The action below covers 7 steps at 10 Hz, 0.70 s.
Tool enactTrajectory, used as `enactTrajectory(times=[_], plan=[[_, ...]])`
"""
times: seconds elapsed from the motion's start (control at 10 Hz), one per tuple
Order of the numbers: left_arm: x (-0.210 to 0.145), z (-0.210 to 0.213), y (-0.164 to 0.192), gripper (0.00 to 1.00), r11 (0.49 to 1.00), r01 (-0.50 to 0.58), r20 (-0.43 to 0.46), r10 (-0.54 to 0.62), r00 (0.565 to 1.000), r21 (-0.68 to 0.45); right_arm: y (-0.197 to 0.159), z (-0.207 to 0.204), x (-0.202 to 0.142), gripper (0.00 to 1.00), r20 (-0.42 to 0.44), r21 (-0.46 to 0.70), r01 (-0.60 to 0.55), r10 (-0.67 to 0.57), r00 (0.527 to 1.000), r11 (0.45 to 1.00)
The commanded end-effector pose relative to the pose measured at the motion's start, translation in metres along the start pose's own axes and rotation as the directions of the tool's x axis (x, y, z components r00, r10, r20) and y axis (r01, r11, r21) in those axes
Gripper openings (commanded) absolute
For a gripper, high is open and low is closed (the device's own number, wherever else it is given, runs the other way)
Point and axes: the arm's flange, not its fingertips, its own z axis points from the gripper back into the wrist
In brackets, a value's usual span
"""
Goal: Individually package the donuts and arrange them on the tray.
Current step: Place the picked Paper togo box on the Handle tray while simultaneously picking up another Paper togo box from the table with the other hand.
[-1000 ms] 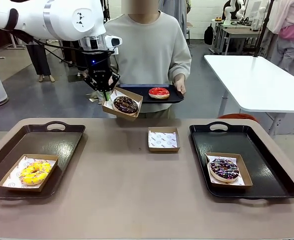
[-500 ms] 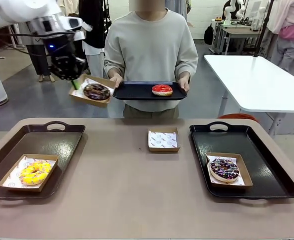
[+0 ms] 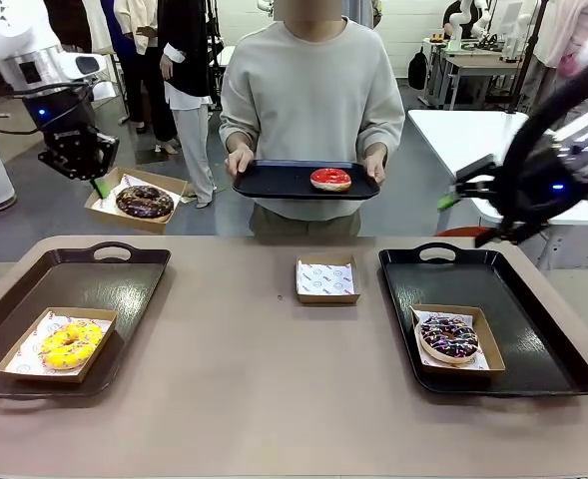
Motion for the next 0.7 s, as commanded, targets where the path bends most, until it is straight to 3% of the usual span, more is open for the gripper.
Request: enactTrajectory(times=[0.0, 0.3, 0.6], plan=[[-0.004, -0.007, 0.018, 0.01, 1.000, 0.008, 0.007, -0.008, 1.000, 0.004, 0.020, -0.023, 0.009, 1.00, 0.024, -0.091, -0.016, 0.018, 1.000, 0.996], [-0.005, -0.023, 0.046, 0.01, 1.000, 0.005, -0.016, -0.005, 1.000, 0.023, 0.041, -0.057, 0.003, 1.00, 0.050, -0.173, -0.068, 0.077, 0.996, 0.983], [-0.001, -0.046, 0.061, 0.01, 0.999, -0.018, -0.031, 0.020, 0.999, 0.038, 0.039, -0.056, -0.001, 1.00, 0.031, -0.155, -0.095, 0.101, 0.994, 0.983]])
